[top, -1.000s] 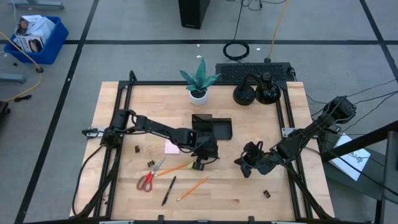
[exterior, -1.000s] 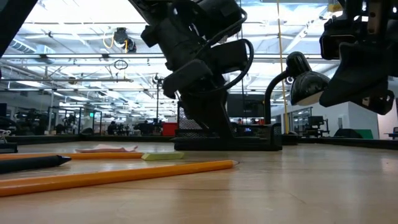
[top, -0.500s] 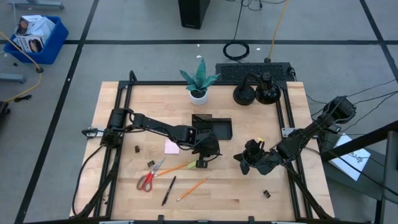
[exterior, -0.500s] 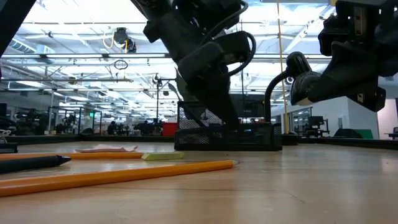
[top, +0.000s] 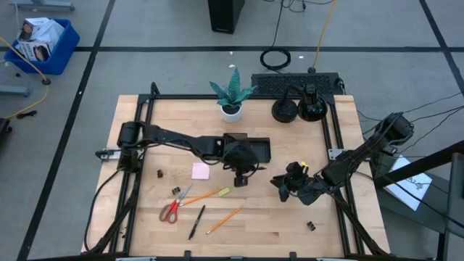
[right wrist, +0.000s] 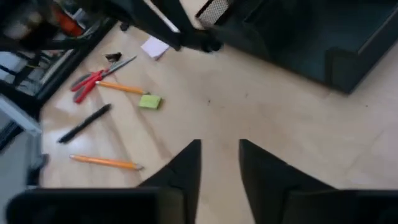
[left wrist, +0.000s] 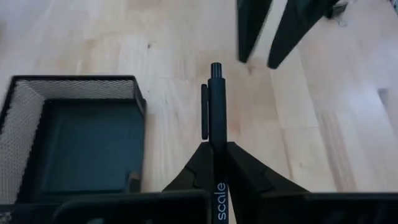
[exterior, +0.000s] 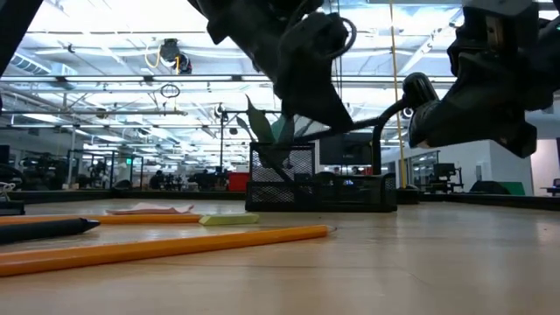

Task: Pick and place office supplies into organizer
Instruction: Put the black pen into the black desk organizer

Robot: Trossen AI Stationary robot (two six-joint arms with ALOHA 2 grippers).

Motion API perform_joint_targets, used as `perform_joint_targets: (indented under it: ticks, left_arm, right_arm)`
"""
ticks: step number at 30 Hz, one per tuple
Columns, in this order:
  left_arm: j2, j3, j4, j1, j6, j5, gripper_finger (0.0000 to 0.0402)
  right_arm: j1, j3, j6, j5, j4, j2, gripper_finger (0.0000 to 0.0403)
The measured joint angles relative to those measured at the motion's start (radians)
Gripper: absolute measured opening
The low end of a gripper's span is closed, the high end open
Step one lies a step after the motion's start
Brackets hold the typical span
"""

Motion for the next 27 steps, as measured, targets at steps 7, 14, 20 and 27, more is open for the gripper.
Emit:
perform_joint_targets:
  ticks: [7,14,20,27]
  left_arm:
    - [-0.025,0.000,0.025,0.000,-0.026,0.007,0.0015]
    - [-0.031,0.000,0.042,-0.004,-0.084,0.032,0.0015]
    - [-0.045,0.000,0.048,-0.015,-0.094,0.040,0.0017]
    - [-0.045,0.000,0.062,-0.022,-0.120,0.058,0.0019]
  right_arm:
    - [-0.027,0.000,-0.155,0.064,0.145,0.050,0.0224]
    - [-0.070,0.001,-0.231,0.065,0.241,0.119,0.0276]
    - [-0.087,0.000,-0.307,0.067,0.359,0.162,0.0279]
    - [-0.114,0.000,-0.427,0.094,0.458,0.152,0.0279]
